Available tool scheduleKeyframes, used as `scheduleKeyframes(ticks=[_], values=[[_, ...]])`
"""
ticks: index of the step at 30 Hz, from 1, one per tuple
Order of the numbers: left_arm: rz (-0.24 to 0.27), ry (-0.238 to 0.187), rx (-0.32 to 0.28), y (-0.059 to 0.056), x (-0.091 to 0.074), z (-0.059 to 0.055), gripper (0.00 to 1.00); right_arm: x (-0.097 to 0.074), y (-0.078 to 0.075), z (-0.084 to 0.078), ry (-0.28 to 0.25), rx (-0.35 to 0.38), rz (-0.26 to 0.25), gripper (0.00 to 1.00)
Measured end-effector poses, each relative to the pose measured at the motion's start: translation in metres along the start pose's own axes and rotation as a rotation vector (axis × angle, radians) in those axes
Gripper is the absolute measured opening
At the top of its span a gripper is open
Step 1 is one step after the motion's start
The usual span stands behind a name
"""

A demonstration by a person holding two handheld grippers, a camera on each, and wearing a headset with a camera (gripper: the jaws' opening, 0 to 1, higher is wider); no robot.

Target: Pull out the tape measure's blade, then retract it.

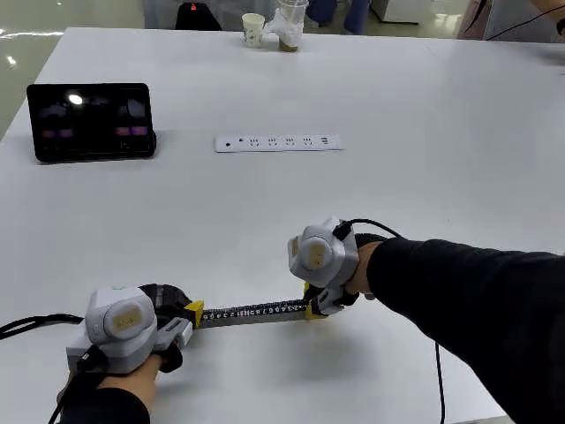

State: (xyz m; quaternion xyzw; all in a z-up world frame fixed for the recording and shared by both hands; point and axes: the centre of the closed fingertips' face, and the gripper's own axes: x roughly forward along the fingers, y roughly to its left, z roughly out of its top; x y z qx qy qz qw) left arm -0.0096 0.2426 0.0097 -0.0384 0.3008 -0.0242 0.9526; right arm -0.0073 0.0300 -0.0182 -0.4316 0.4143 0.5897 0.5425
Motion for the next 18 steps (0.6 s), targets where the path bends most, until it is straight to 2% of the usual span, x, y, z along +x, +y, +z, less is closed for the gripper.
scheduleKeyframes(ticks=[18], values=[[-0.002,0.004,-0.002,0.0003,0.0007,-0.0006,0.64,0.0023,0.0006,0.0084,0.001,0.008,0.003,0.12]])
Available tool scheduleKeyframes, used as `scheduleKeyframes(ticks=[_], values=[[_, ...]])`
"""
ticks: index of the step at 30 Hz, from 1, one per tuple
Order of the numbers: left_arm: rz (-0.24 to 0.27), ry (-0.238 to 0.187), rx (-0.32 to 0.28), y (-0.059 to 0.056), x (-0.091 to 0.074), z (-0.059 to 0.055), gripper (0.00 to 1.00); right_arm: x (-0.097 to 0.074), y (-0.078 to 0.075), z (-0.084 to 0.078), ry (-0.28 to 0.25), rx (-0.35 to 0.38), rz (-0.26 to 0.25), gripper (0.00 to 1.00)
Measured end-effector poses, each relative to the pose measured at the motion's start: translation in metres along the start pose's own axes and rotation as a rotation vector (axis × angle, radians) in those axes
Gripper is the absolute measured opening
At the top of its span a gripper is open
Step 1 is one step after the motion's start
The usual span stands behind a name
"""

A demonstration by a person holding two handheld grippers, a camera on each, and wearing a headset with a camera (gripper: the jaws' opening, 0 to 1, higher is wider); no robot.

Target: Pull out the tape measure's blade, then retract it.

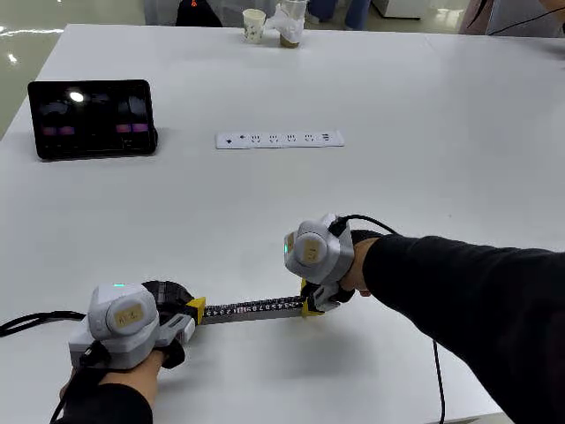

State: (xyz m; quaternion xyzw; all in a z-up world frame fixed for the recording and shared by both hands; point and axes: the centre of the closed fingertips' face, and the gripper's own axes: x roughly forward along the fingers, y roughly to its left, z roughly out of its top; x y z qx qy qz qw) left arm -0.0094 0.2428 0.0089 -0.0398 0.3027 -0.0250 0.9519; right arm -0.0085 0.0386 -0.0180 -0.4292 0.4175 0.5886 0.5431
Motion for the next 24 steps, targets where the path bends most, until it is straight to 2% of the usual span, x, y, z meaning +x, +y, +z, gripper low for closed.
scheduleKeyframes(ticks=[11,24], values=[[-0.003,0.005,-0.002,0.0004,0.0005,-0.0001,0.64,0.0008,0.0,0.0033,-0.007,0.025,-0.007,0.12],[-0.003,0.003,0.001,-0.0003,-0.0002,0.0005,0.64,0.0029,0.0001,0.008,-0.004,0.013,-0.007,0.12]])
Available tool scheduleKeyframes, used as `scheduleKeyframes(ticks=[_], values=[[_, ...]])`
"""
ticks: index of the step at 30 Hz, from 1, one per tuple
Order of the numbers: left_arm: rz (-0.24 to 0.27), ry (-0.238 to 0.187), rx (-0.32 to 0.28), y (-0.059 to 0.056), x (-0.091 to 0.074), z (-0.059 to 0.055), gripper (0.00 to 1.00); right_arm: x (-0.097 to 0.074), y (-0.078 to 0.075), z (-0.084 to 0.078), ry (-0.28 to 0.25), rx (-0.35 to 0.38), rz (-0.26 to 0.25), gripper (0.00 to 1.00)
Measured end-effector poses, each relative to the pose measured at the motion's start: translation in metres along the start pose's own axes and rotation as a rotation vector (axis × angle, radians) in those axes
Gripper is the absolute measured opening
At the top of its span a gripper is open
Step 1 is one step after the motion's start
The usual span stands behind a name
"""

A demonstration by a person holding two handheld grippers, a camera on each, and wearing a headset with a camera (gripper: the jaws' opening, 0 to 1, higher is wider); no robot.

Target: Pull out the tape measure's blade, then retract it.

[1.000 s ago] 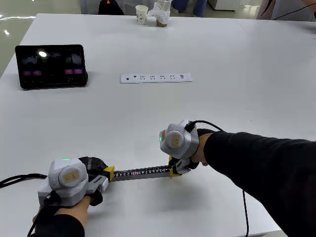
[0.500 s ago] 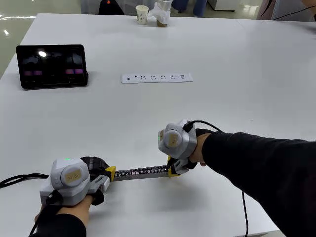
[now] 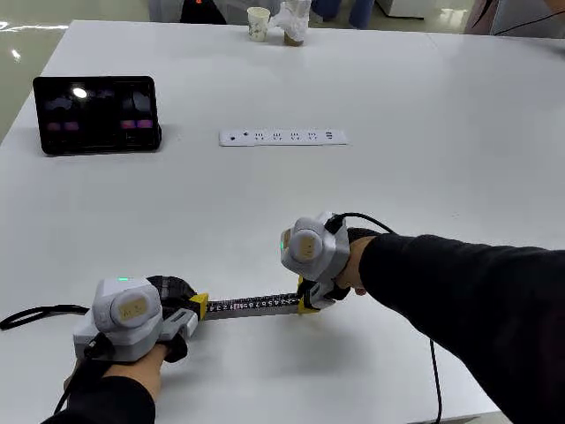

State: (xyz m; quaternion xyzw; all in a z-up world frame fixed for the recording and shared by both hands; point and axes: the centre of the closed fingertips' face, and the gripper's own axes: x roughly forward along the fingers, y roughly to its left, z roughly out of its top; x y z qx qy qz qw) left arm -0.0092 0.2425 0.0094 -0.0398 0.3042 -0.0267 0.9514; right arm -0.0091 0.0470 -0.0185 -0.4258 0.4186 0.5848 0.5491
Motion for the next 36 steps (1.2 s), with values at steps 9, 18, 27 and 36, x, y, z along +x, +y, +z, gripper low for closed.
scheduleKeyframes(ticks=[9,18,27,36], values=[[0.0,-0.001,0.003,0.0,-0.001,0.003,0.64,0.001,0.0,0.004,-0.007,0.001,0.004,0.12],[-0.001,-0.004,0.006,-0.001,0.0,0.002,0.64,0.002,0.0,0.008,-0.007,-0.005,0.004,0.12],[-0.015,0.006,0.004,-0.001,0.001,0.001,0.63,0.002,0.001,0.01,-0.012,-0.004,0.0,0.12],[-0.017,0.005,0.005,0.0,0.0,0.001,0.63,0.003,0.002,0.012,-0.02,-0.007,0.003,0.11]])
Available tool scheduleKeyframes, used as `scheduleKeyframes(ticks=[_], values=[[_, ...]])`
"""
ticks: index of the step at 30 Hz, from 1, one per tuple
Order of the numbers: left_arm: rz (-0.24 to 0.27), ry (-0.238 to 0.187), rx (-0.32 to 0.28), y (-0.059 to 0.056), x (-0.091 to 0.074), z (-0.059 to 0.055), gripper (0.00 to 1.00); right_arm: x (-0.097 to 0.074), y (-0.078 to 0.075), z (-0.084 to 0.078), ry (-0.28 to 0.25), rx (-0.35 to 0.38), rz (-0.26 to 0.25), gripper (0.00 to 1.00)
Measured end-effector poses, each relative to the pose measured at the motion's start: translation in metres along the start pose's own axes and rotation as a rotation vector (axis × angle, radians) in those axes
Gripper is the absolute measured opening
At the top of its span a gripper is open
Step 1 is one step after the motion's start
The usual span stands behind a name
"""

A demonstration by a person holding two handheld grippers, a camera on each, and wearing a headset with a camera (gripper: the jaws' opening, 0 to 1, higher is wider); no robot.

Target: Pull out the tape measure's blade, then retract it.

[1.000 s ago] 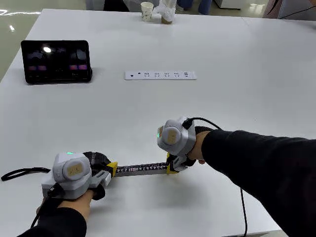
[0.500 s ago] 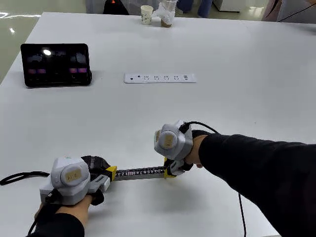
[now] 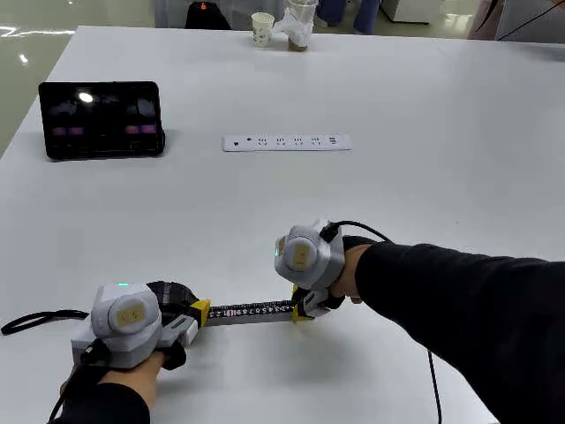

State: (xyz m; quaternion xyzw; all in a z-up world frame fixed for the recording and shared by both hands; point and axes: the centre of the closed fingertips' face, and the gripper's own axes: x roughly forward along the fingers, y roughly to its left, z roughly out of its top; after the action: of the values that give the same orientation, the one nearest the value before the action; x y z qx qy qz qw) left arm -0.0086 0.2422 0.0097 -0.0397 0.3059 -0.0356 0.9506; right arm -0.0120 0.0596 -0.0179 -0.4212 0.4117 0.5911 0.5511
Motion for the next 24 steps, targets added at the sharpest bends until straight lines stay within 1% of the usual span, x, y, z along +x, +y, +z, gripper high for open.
scheduleKeyframes(ticks=[8,11,14,19,24], values=[[-0.005,0.004,-0.003,-0.0001,-0.0001,-0.0007,0.63,0.0009,0.0001,0.0019,-0.011,-0.03,0.008,0.11],[-0.007,0.003,-0.002,0.0002,-0.0004,-0.001,0.63,0.0014,0.0003,0.0048,-0.036,0.012,0.008,0.11],[-0.006,0.004,-0.002,0.0005,-0.0007,-0.0013,0.63,0.002,0.0,0.0051,-0.047,0.02,0.007,0.11],[-0.006,0.003,-0.003,0.0001,-0.0013,-0.0015,0.63,0.0036,0.0005,0.0069,-0.042,0.001,-0.003,0.11],[-0.01,0.004,-0.004,0.0001,-0.0021,-0.0017,0.63,0.0032,0.0009,0.0095,-0.041,-0.002,-0.009,0.11]])
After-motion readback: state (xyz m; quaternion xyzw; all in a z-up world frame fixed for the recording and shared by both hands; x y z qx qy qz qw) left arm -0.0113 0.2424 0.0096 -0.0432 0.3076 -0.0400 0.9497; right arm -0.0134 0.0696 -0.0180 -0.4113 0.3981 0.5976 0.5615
